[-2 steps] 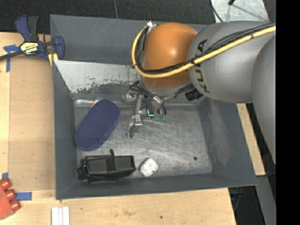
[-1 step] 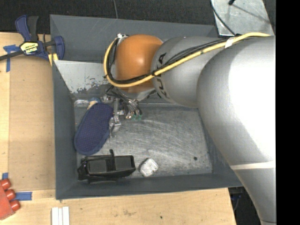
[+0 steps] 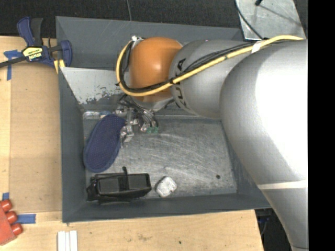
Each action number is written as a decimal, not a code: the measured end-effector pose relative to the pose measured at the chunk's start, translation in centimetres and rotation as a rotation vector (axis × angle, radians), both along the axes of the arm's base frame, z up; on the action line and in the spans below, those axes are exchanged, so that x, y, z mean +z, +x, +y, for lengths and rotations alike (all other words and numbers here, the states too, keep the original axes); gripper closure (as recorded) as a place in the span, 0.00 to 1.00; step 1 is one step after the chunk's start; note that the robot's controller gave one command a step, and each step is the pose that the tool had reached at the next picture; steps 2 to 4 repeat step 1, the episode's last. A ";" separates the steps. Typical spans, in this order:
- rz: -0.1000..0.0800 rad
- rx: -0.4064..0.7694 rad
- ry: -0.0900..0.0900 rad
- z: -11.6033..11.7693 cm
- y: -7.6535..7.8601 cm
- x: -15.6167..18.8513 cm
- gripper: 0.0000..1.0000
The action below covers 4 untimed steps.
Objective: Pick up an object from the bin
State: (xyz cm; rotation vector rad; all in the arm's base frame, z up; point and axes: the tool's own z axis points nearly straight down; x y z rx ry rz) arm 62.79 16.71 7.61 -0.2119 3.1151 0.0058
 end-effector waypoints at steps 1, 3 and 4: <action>0.007 0.326 -0.007 -0.2 -0.6 15.2 1.00; 0.007 0.326 -0.007 -0.2 -0.6 15.2 1.00; 0.007 0.326 -0.007 -0.2 -0.6 15.2 1.00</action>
Offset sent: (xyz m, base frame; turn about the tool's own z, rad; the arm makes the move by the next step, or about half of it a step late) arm -0.0081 -0.0023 0.1478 -0.3260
